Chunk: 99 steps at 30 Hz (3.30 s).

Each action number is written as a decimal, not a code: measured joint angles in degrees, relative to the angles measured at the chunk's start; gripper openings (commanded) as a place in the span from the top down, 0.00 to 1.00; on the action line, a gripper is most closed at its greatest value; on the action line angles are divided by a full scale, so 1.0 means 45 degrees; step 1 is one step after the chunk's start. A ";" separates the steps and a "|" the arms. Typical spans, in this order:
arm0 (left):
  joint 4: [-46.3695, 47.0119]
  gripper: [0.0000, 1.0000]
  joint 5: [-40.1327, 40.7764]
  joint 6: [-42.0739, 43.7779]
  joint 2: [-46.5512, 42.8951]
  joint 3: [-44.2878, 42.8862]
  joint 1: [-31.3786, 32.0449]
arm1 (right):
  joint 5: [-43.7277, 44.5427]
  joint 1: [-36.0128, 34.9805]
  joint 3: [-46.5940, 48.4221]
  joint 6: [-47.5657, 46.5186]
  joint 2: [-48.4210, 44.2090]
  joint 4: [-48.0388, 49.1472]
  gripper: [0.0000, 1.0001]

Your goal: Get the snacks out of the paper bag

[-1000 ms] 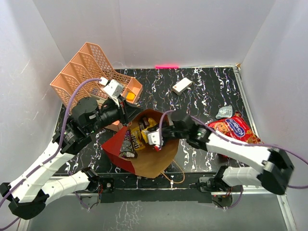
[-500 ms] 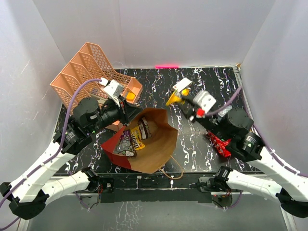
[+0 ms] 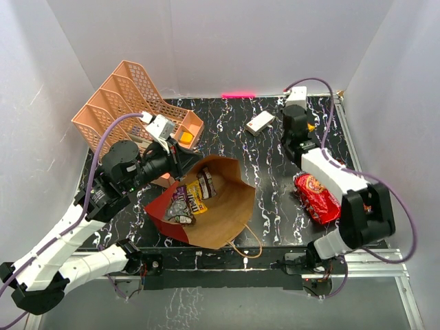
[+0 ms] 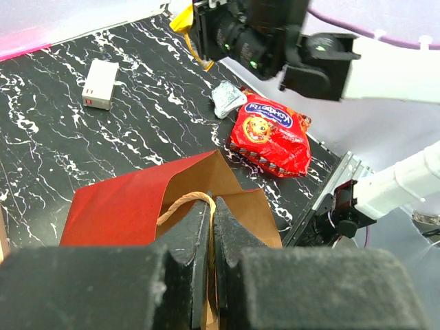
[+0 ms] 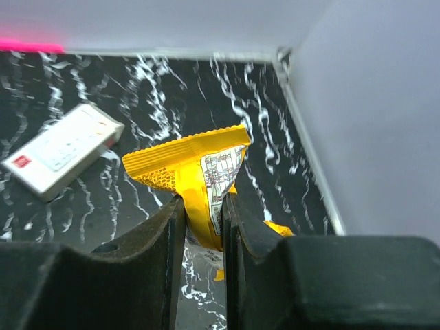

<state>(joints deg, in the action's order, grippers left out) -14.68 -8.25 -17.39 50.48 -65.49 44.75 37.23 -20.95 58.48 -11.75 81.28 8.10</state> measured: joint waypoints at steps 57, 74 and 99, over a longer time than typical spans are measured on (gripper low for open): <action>0.1617 1.00 -0.3653 0.0510 0.0073 0.1175 0.0000 | -1.4702 -0.0850 -0.4051 -0.2123 -0.8276 -0.2312 0.16; 0.1904 1.00 -0.4711 0.1073 0.0107 0.1146 0.0000 | -2.1716 -0.1676 -0.3444 -0.9394 -0.9175 -0.5960 0.28; 0.1962 1.00 -0.4852 0.1540 0.0107 0.1146 0.0000 | -1.3279 -0.9345 -0.2579 -1.3240 -0.0894 -0.4687 0.23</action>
<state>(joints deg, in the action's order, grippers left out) -5.85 -30.09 -10.46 50.96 -60.34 44.75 -22.52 -63.00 46.87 -71.33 77.25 -12.99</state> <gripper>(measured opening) 0.009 0.759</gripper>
